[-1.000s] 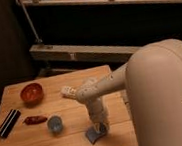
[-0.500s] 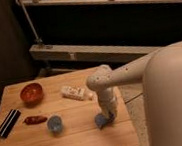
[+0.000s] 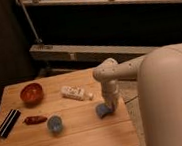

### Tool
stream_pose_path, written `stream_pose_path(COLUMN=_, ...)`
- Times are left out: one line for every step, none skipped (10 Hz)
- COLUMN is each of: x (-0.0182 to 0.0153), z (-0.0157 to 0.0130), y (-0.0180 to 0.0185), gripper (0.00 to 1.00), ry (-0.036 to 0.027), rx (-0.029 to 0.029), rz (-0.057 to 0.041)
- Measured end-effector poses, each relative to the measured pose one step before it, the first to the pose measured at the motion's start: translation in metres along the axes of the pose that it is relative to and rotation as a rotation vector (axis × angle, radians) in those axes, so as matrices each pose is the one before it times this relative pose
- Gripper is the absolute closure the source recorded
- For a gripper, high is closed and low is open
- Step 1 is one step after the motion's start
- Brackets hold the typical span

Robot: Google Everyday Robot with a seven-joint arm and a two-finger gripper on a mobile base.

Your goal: Wipe the white sponge on the table

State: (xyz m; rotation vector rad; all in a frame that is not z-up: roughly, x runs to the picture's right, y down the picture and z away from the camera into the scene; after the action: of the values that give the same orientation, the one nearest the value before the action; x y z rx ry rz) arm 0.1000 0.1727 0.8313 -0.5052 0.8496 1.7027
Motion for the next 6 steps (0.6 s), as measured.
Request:
stream_pose_path(x=-0.00728, z=0.00521, y=0.00985, gripper=0.92, ry=0.00436, rx=-0.02138, rz=-0.00123)
stream_pose_path(x=-0.00441, z=0.00381, y=0.00802, gripper=0.92, ry=0.00532, rx=-0.01437, rz=-0.00554)
stream_pose_path(x=-0.00240, z=0.00247, y=0.00554, gripper=0.92, ry=0.00367, rx=-0.00795, rz=-0.00658)
stream_pose_path(x=-0.00307, z=0.00144, y=0.01146, gripper=0.92, ry=0.00123, rx=-0.00809, rz=-0.02737)
stream_pose_path(x=0.00052, z=-0.00004, y=0.01194, gripper=0.92, ry=-0.00011, rx=-0.00222, rz=-0.03195)
stream_pose_path(x=0.00214, z=0.00033, y=0.01655, gripper=0.92, ry=0.00143, rx=0.00525, rz=-0.04841)
